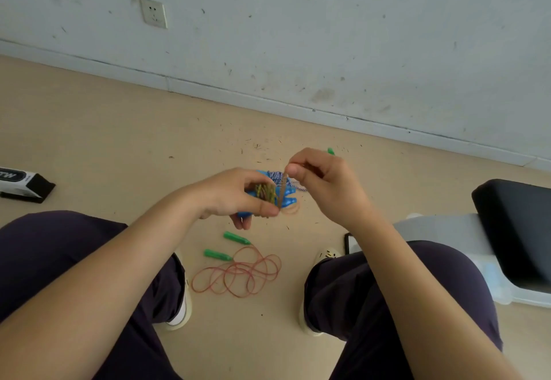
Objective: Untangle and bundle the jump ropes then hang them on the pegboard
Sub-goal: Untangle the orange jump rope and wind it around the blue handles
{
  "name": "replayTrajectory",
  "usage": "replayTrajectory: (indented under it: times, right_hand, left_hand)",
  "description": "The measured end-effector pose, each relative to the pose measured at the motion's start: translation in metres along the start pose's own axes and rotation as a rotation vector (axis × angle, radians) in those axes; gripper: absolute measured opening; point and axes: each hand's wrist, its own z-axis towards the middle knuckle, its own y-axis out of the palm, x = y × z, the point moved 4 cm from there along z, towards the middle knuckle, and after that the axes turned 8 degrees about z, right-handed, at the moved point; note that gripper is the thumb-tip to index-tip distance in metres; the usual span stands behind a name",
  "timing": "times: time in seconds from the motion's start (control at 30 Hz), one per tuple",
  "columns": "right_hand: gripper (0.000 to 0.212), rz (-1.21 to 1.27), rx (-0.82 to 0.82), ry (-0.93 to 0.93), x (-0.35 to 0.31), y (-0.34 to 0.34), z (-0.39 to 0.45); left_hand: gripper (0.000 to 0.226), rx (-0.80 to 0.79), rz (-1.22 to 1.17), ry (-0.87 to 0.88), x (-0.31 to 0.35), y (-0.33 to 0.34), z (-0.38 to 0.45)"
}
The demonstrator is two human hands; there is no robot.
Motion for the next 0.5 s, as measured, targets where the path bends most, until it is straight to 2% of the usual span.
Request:
replayTrajectory:
  times: [0.07,0.17,0.23,0.33,0.5]
  right_hand:
    - [0.012,-0.008,-0.014,-0.006,0.001,0.006,-0.001]
    - [0.013,0.087,0.072,0.077,0.007,0.003,0.001]
    - [0.015,0.124,0.142,0.14,0.011,-0.001,0.002]
    - [0.014,0.092,0.156,0.168,0.015,0.002,0.002]
    - [0.016,0.096,0.167,0.169,0.017,0.007,0.004]
  left_hand:
    - [0.038,-0.073,0.038,0.031,0.006,0.012,-0.001]
    - [0.038,-0.1,-0.039,0.129,0.017,0.014,-0.004]
    - [0.037,-0.077,-0.101,0.152,0.021,0.012,-0.006]
    - [0.041,-0.056,-0.111,0.141,0.025,0.013,-0.006]
    - [0.021,0.082,-0.046,0.144,0.023,0.011,-0.006]
